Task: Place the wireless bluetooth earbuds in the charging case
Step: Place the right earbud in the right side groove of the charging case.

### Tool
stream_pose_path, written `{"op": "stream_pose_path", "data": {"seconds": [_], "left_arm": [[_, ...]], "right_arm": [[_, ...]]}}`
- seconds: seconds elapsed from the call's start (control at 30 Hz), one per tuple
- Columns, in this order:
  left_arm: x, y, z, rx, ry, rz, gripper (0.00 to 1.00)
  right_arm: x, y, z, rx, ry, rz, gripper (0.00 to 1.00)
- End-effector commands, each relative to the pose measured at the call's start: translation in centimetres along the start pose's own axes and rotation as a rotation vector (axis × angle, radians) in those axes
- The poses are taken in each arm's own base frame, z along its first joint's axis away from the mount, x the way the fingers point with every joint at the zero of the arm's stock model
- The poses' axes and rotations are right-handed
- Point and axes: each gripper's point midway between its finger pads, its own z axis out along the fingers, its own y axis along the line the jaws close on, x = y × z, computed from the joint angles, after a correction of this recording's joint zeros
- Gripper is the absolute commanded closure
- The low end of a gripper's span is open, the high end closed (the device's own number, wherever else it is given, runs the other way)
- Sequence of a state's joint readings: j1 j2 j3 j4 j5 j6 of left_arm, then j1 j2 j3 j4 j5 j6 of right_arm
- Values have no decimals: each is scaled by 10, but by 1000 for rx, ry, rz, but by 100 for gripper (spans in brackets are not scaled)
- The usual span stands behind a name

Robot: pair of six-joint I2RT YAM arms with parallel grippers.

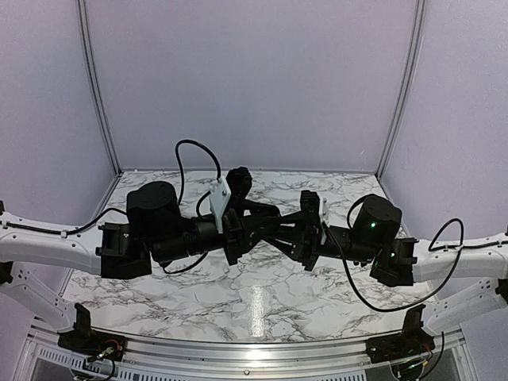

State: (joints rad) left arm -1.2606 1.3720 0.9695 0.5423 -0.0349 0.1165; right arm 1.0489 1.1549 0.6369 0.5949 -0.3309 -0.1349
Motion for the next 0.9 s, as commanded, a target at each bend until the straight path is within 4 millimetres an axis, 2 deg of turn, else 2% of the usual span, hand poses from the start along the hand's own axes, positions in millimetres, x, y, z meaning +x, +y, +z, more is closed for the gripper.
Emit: {"op": "stream_pose_path", "data": {"seconds": [0.0,0.23,0.47,0.63,0.8,0.87], "left_arm": [[1,6,-1,-34,-1,0,72],[-2,5,-2,-26,-8,-11,66],[-29,8,-20,-41,-70,-25,50],[-30,19,-31,-106,-73,-36,35],[-19,52,-37,-306,-21,-116,13],[-14,60,-36,-360,2,-159,2]], "right_arm": [[-32,4,-4,-20,-94,-35,100],[-28,3,-3,-11,-83,-27,100],[-13,-20,2,113,-5,18,100],[-4,-32,1,182,32,37,100],[-2,-46,-2,262,55,44,100],[-1,-49,-2,279,67,45,100]]}}
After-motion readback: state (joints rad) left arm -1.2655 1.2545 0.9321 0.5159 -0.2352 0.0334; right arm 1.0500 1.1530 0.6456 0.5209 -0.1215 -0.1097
